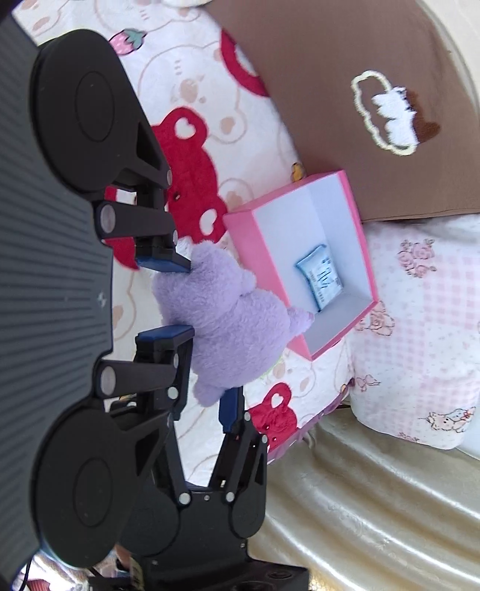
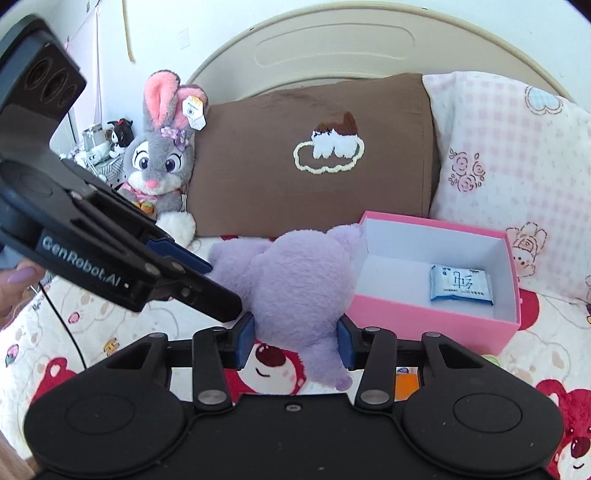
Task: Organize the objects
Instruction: 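Carry the plush toy with the left gripper over the pink box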
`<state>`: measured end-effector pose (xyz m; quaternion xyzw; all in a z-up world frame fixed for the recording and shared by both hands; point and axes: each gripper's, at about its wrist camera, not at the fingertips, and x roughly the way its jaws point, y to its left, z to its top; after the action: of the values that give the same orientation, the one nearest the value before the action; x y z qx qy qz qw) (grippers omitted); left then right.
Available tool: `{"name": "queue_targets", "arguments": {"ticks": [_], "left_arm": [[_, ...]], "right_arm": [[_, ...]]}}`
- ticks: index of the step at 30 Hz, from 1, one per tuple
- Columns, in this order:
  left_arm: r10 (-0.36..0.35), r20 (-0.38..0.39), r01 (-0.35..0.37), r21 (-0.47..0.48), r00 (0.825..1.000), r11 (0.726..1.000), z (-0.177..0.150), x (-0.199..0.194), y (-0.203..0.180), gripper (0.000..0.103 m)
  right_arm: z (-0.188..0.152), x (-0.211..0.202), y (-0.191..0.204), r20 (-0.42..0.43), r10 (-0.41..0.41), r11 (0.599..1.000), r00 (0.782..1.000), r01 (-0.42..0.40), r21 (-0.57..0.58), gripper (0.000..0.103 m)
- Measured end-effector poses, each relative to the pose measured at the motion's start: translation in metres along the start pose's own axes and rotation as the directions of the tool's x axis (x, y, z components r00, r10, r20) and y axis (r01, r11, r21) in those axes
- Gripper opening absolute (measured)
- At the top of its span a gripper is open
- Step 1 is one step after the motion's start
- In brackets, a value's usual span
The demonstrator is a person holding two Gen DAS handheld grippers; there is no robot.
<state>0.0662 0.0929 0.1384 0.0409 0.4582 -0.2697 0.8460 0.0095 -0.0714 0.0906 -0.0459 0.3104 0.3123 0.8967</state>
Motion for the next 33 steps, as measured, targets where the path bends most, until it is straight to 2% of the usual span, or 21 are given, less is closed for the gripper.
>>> {"name": "queue_targets", "arguments": {"ticks": [4, 11, 13, 17, 22, 26, 28, 33], "left_arm": [[0.009, 0.012, -0.009, -0.007, 1.000, 1.000, 0.018, 0.009, 0.008, 0.028], [-0.010, 0.020, 0.012, -0.072, 1.000, 0.997, 0.068, 0.055, 0.028, 0.028], [-0.016, 0.013, 0.017, -0.135, 1.000, 0.991, 0.080, 0.071, 0.040, 0.028], [-0.022, -0.001, 0.021, -0.182, 1.000, 0.983, 0.094, 0.098, 0.055, 0.028], [0.016, -0.027, -0.021, -0.197, 1.000, 0.980, 0.108, 0.136, 0.064, 0.028], [0.043, -0.028, -0.048, -0.253, 0.999, 0.966, 0.117, 0.164, 0.074, 0.028], [0.056, -0.035, -0.063, -0.245, 0.998, 0.967, 0.119, 0.174, 0.075, 0.028], [0.074, -0.063, -0.087, -0.242, 0.995, 0.966, 0.127, 0.202, 0.078, 0.028]], "right_arm": [[0.016, 0.011, -0.004, -0.001, -0.034, 0.999, 0.999, 0.034, 0.004, 0.050], [0.050, 0.050, -0.049, -0.065, -0.073, 0.996, 0.995, 0.077, 0.050, 0.049], [0.056, 0.066, -0.063, -0.078, -0.067, 0.996, 0.995, 0.072, 0.056, 0.049], [0.053, 0.093, -0.082, -0.065, -0.054, 0.998, 0.996, 0.056, 0.033, 0.048], [0.053, 0.130, -0.112, -0.092, -0.018, 0.998, 0.996, 0.024, 0.059, 0.048], [0.053, 0.154, -0.137, -0.115, -0.004, 0.995, 0.993, 0.015, 0.096, 0.048], [0.051, 0.165, -0.146, -0.128, 0.002, 0.992, 0.992, 0.014, 0.129, 0.048], [0.046, 0.186, -0.157, -0.144, -0.025, 0.993, 0.989, 0.041, 0.112, 0.048]]}}
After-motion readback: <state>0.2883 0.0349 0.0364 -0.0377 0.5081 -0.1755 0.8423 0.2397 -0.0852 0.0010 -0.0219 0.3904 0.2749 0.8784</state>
